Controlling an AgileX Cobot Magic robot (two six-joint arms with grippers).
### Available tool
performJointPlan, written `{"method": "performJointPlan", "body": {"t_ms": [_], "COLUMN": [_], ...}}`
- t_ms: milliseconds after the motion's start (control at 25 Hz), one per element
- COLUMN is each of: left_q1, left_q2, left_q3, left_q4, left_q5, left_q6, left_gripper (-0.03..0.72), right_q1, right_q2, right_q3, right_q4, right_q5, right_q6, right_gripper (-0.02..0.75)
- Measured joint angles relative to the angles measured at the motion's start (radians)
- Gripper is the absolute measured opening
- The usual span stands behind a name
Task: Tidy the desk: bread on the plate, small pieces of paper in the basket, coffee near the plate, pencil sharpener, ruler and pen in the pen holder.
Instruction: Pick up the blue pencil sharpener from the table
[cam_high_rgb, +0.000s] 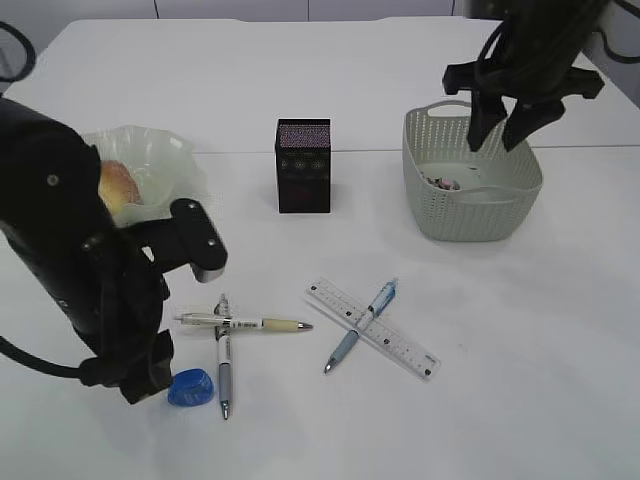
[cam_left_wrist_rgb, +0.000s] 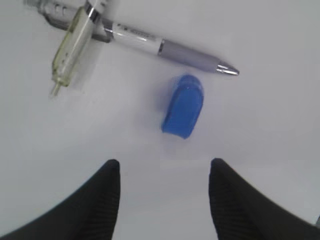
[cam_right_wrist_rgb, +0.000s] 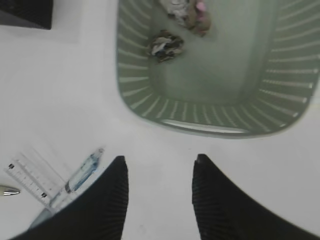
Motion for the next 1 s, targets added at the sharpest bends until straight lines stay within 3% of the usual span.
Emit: {"method": "performJointPlan", "body": {"t_ms": [320, 1000], "left_q1": [-0.042, -0.055], "left_q2": [0.072, 0.167], "left_q3": [-0.002, -0.002], "left_q4": [-0.006, 0.003], "left_q5": [-0.073, -0.162], "left_q6": [0.013, 0.019], "left_gripper": [0.416, 0.416], "right_q1": [-0.089, -0.09], "right_q2": [0.0, 0.0], "right_q3": [0.0, 0.0], "right_q4": [-0.006, -0.006], "right_q5": [0.0, 0.0], "right_q6": [0.0, 0.0], "right_gripper": [0.314, 0.313]}}
